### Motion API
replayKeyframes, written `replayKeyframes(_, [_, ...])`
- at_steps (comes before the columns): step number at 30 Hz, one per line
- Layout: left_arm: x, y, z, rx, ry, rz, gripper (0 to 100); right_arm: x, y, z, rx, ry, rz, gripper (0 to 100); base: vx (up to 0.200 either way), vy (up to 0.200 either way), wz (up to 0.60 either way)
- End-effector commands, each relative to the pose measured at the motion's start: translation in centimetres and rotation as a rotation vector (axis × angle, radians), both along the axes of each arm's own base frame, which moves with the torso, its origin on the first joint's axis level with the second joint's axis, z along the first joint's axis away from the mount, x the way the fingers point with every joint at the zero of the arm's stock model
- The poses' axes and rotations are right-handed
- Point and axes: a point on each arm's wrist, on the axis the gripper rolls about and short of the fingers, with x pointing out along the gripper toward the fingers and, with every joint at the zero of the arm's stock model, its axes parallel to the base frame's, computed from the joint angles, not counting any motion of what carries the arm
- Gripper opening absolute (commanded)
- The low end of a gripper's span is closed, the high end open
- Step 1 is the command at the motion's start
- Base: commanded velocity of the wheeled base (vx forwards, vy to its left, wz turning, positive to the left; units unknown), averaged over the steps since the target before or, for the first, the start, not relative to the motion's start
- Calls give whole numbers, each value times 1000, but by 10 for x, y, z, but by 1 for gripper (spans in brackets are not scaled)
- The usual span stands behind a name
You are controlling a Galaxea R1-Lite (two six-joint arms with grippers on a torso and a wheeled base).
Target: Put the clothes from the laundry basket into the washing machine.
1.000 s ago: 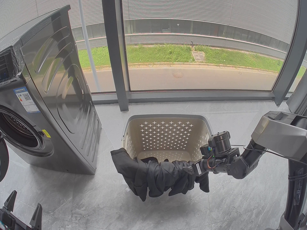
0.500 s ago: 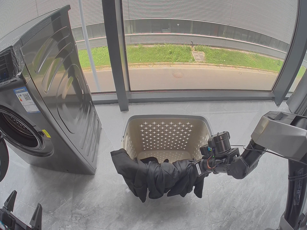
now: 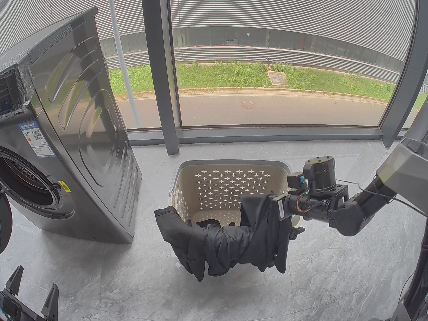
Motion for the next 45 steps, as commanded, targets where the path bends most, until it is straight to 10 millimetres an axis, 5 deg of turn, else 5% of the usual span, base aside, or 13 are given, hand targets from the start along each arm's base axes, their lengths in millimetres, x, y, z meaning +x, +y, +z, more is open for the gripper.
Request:
replayKeyframes(1, [0, 0, -5, 0, 0, 0, 100, -23, -12, 82, 116, -215, -40, 0, 0, 0, 0])
replayKeyframes(6, [0, 0, -5, 0, -2, 0, 100, -57, -34, 132, 233, -343, -105, 0, 0, 0, 0])
replayKeyframes(11, [0, 0, -5, 0, 0, 0, 100, -81, -49, 149, 305, -421, -150, 0, 0, 0, 0])
replayKeyframes(19, [0, 0, -5, 0, 0, 0, 100, -104, -70, 153, 340, -529, -244, 0, 0, 0, 0])
replayKeyframes(33, [0, 0, -5, 6, 1, 10, 100, -138, -79, 132, 328, -451, -193, 0, -143, 0, 0])
replayKeyframes(45, [0, 0, -5, -5, 1, 2, 100, -162, -92, 143, 318, -488, -139, 0, 0, 100, 0])
